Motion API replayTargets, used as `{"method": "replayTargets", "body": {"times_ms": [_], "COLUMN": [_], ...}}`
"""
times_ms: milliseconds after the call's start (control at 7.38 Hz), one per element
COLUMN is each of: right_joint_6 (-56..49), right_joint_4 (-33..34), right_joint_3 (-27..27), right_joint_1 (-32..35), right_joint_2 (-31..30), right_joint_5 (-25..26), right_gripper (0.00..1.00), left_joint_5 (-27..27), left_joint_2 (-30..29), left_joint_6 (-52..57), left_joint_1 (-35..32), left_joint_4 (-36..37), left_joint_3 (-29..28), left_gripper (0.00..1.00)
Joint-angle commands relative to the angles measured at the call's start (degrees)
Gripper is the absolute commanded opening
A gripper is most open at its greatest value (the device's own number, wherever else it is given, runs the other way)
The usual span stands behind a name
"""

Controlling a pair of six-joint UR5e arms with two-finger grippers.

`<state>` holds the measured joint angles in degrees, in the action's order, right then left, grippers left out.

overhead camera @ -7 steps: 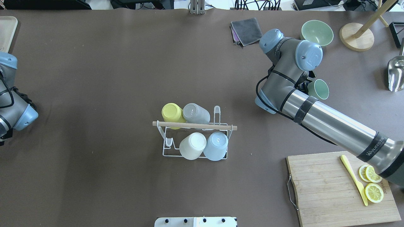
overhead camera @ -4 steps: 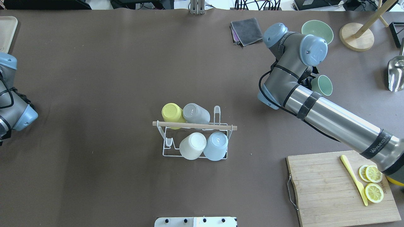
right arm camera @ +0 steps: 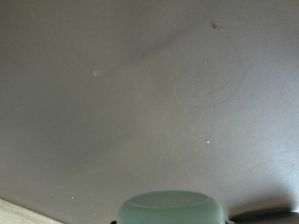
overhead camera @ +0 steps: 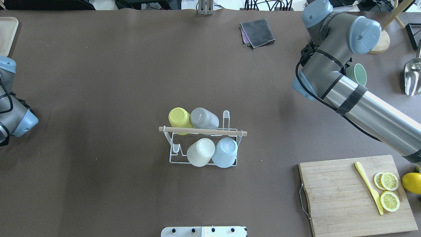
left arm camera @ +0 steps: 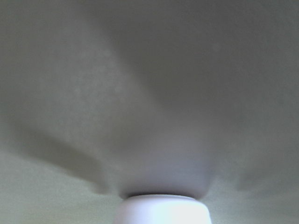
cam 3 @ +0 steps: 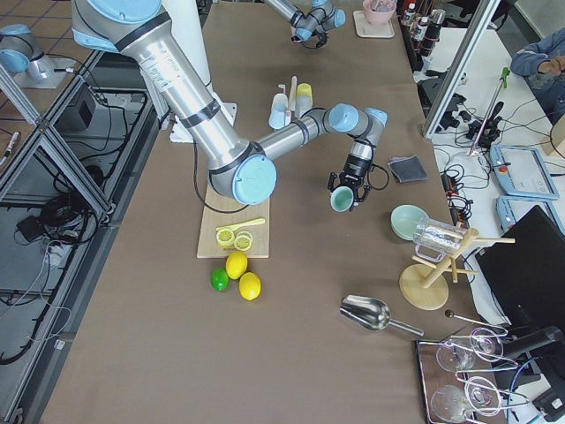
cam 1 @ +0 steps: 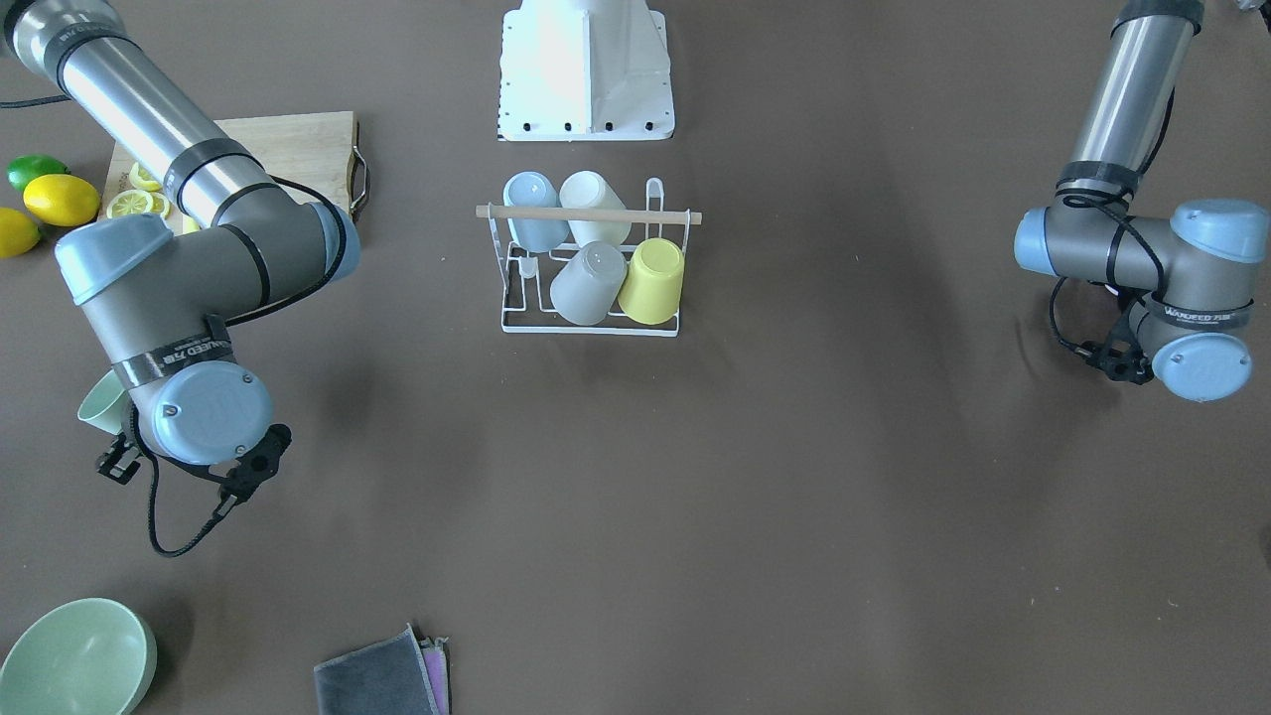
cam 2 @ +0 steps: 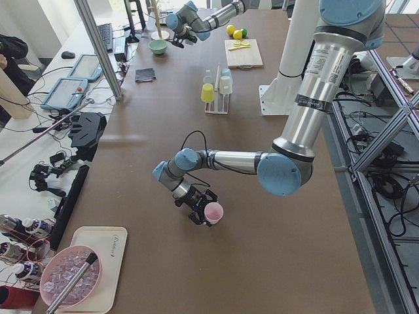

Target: Place cup on cup holder

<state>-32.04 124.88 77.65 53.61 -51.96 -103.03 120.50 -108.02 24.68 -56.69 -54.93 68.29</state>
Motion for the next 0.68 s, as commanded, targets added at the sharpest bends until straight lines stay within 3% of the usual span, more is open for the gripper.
{"method": "replayTargets", "body": {"times_ms": [0, 135, 271, 542], "right_joint_6": [-2.24, -2.15, -2.58, -2.94], "right_joint_4": [2.81, 2.65, 2.73, 4.67], "right_joint_3": [5.39, 5.76, 6.98, 11.72], "right_joint_1": [3.43, 4.04, 5.53, 5.02], "right_joint_2": [-3.39, -6.19, -8.14, -9.73], "right_joint_5": [-2.42, -4.79, -7.34, -7.10], "right_gripper": [0.00, 0.00, 0.00, 0.00], "left_joint_5": [-0.35, -0.36, -0.53, -2.28], "left_joint_2": [0.18, 0.26, 0.26, 0.09], "left_joint_6": [0.02, 0.02, 0.02, 3.94], "left_joint_1": [-0.18, -0.27, -0.96, -3.16], "left_joint_4": [0.00, 0.00, 0.18, 3.94], "left_joint_3": [0.09, 0.18, 0.35, 2.36], "left_gripper": [0.45, 0.16, 0.02, 0.00]}}
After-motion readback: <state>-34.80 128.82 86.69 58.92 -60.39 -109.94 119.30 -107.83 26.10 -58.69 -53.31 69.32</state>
